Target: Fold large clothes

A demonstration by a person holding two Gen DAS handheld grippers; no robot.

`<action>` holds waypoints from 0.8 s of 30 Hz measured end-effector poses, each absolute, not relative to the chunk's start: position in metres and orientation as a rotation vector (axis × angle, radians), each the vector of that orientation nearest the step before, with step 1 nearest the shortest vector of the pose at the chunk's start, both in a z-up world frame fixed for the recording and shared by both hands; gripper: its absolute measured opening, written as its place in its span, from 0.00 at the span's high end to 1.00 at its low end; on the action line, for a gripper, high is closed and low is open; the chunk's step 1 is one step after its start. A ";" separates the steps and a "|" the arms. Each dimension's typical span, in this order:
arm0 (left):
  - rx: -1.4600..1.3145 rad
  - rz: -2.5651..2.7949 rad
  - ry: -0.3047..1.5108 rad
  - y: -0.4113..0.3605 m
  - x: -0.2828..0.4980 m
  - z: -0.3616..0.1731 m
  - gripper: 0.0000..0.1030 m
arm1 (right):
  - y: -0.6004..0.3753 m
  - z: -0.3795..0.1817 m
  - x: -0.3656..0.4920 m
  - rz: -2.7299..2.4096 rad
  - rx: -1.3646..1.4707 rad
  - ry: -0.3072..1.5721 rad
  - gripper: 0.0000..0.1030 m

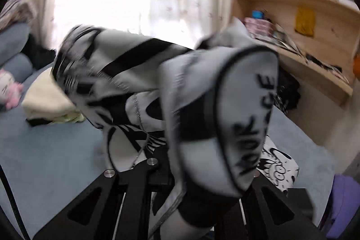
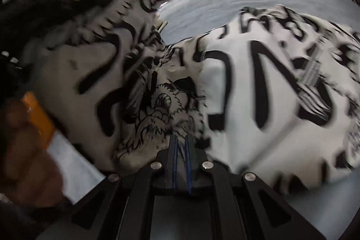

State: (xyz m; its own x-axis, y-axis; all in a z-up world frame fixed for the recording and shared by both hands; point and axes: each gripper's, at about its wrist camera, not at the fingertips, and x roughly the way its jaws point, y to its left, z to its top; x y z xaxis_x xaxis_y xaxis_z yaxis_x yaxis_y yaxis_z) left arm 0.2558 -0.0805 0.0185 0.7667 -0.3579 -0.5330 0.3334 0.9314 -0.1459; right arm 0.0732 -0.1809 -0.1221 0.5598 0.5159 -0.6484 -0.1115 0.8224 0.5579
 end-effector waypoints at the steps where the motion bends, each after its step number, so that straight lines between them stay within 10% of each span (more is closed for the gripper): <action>1: -0.031 -0.392 0.592 -0.093 0.258 0.018 0.91 | -0.198 -0.121 0.066 0.358 0.531 0.907 0.94; 24: 0.164 -0.635 0.896 -0.270 0.266 -0.097 0.91 | -0.350 -0.135 -0.008 -0.071 0.661 0.858 0.94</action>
State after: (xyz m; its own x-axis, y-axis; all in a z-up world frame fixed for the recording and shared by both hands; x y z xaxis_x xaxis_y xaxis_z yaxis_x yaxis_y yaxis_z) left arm 0.2660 -0.2703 -0.0969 0.4563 -0.4462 -0.7699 0.5789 0.8059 -0.1240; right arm -0.0078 -0.3501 -0.1346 0.6645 0.1992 -0.7203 0.3145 0.7998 0.5113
